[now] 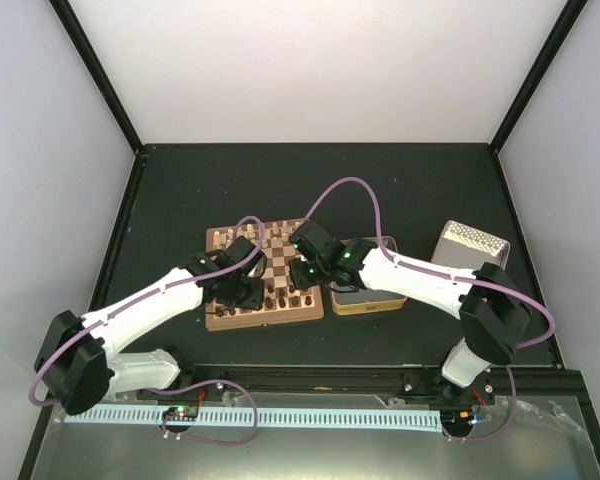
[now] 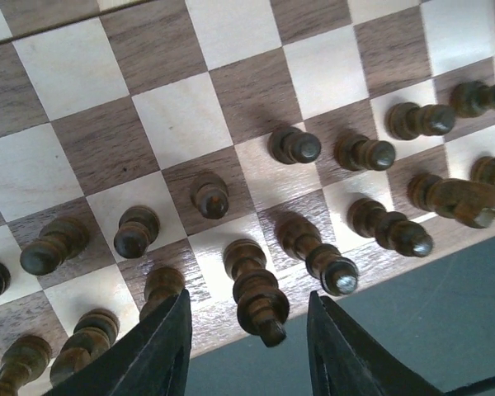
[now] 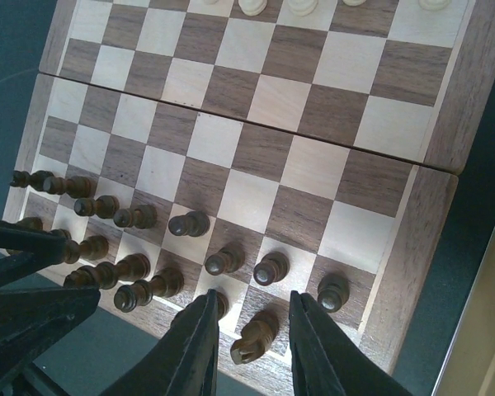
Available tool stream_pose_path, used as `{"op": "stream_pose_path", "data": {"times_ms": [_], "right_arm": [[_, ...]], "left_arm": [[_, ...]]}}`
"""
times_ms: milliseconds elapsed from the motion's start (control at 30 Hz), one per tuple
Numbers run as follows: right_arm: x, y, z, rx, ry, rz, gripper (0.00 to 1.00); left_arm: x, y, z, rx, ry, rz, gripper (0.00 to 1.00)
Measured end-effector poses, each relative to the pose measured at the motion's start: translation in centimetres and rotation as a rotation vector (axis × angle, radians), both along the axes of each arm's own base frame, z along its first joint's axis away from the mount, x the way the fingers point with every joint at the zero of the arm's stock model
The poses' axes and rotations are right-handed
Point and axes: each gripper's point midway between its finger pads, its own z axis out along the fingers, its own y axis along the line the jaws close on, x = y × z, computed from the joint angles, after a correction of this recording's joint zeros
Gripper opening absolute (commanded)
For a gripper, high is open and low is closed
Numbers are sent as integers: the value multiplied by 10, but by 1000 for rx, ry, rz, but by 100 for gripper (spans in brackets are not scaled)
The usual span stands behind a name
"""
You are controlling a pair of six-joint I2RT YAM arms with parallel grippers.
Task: Set up the chess pieces on the board
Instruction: Adjust the chess piece on the chessboard, then reset both arms
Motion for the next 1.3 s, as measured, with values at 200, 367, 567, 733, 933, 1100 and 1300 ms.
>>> {"op": "stream_pose_path", "data": {"times_ms": [200,367,567,733,933,1100,1300], "right_arm": [[1,-14,13,21,-51,-48,29],[5,-51,44,56,-175,-155,46],[2,-123,98,95,-388,-313,72],[-10,-184,155,152,-572,-423,91],[-33,-250,211,201,-739,-525,100],[-50,-295,246,234,-830,-615,100],[-65,-338,258,241,-894,-717,100]], "left_arm": [[7,-4,33,-76,-100,2,55],[17,7,91,-158,-315,45,73],[11,47,167,-240,-643,129,99],[-8,89,229,-305,-904,197,99],[-29,127,273,-309,-1086,255,99],[-44,150,297,-295,-1162,294,99],[-63,178,314,-282,-1220,352,99]]}}
